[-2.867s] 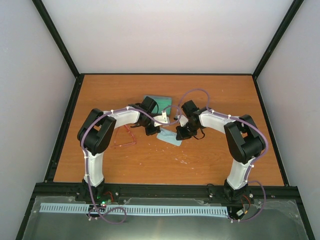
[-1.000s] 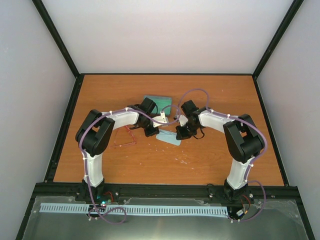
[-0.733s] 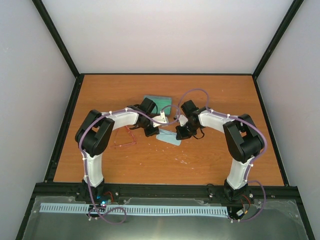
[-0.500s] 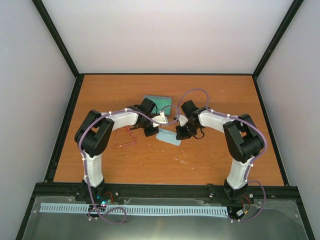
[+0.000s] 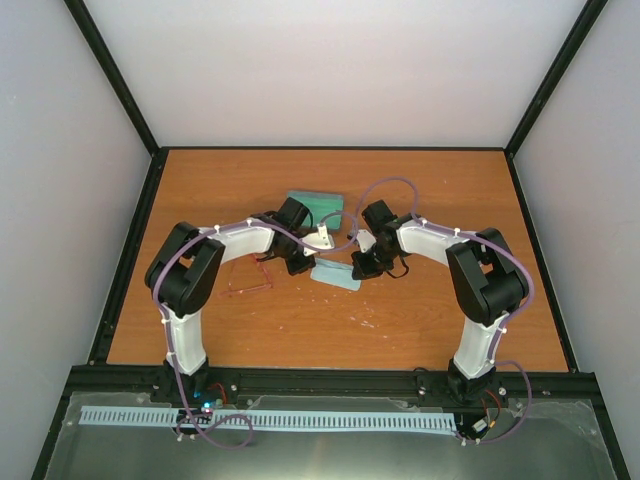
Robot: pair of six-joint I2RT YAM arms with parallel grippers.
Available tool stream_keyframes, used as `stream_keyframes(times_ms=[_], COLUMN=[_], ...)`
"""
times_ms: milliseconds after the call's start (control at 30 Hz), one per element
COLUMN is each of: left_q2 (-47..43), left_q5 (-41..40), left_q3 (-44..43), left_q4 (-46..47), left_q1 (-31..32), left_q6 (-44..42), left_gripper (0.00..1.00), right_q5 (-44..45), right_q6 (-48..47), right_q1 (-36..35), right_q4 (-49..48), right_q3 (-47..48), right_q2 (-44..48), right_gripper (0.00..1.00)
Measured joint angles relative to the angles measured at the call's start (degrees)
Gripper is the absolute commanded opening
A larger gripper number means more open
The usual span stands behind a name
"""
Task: Organize the sunglasses
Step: Fold the glasses cleaning cloth at the center of the board.
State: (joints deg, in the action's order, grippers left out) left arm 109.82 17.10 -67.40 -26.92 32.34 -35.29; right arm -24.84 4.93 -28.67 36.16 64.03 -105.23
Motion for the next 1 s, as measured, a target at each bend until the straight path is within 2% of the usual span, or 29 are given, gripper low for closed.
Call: stream_keyframes(times_ms=[400,500,633,700,800,867,1000], left_q2=[-2.1,-2.1,-2.1,-2.1,-2.0,-1.9,-1.9], left_q5=[0.1,0.2,0.2,0.1,-0.1,-0.2,-0.5], left_q3=[0.2,0.2,0.1,0.1,0.0,0.0,0.0], left_q4=[-0.7,-1.4,-2.3,-2.6,-2.7,-2.7,-2.6], left_q1=[0.0,0.0,0.0,0.0,0.0,0.0,0.0], left_q6=[1.0,1.4,1.8,1.9,2.0,2.2,2.2], left_gripper=[0.01,0.10,0.14,0.13,0.06,0.06,0.14], right_q5=[-0.2,-0.3,-0.3,-0.5,-0.6,-0.7,-0.7], right_q6=[0.0,0.0,0.0,0.0,0.0,0.0,0.0], right_q1=[0.0,0.0,0.0,0.0,0.0,0.0,0.0], right_q4=[0.0,-0.2,-0.6,-0.9,-1.2,-1.3,-1.3], right_q3=[0.0,-0.1,-0.6,-0.6,-0.6,-0.6,-0.6], right_q2=[0.0,0.0,0.4,0.4,0.4,0.4,0.4], right_gripper=[0.03,0.03,0.03,0.03,0.03,0.03,0.03])
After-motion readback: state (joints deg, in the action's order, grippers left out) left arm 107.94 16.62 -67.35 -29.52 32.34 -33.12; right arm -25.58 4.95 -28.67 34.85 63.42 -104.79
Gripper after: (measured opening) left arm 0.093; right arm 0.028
